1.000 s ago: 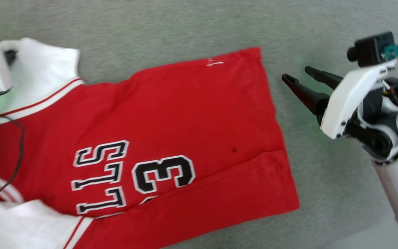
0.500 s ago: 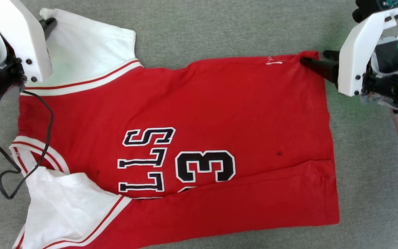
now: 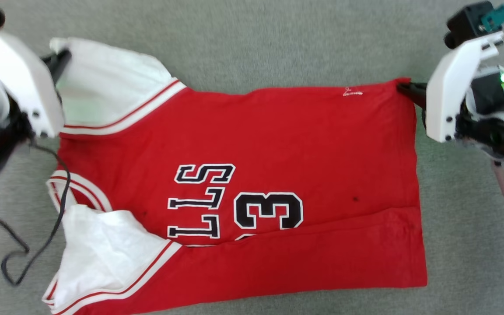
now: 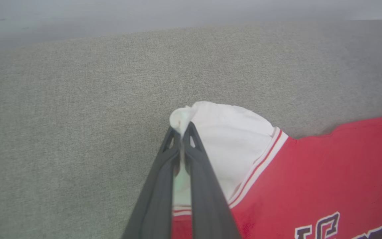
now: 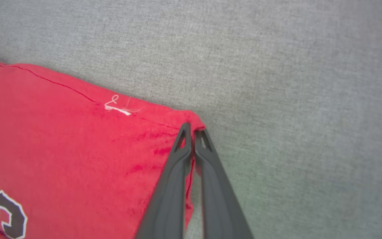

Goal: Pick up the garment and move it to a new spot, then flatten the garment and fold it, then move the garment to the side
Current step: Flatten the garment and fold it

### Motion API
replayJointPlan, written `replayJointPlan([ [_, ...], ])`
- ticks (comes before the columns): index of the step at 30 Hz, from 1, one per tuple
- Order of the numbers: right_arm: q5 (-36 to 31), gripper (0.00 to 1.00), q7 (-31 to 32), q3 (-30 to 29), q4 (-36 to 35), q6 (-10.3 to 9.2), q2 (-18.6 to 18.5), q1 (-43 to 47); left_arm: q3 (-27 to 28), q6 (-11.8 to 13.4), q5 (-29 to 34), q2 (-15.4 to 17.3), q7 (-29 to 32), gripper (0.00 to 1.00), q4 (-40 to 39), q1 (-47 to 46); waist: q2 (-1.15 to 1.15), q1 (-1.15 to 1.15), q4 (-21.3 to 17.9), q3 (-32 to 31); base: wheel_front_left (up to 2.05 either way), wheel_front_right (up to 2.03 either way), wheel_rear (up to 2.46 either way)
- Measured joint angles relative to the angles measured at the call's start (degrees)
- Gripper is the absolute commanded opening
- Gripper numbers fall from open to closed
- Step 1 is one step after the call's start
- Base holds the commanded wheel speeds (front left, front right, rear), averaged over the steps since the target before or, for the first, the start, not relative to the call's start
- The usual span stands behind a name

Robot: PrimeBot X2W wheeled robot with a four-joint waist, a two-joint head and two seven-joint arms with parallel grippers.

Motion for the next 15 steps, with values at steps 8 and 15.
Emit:
replayJointPlan([
  [8, -0.1, 0.0, -4.1, -1.4, -8.6, 0.0, -2.8, 13.8, 8.0, 1.1, -5.7, 1.2, -10.0, 0.0, -3.3, 19.4, 0.0, 0.0, 1.5, -8.7, 0.0, 0.0, 0.0],
  [15, -0.5, 0.0, -5.3, -6.5, -12.3, 0.0, -3.0, 27.3, 10.0, 2.3, -8.2, -3.0, -17.3, 0.0, -5.0, 38.3, 0.0, -0.01, 3.4, -15.3, 0.0, 0.0, 0.0],
])
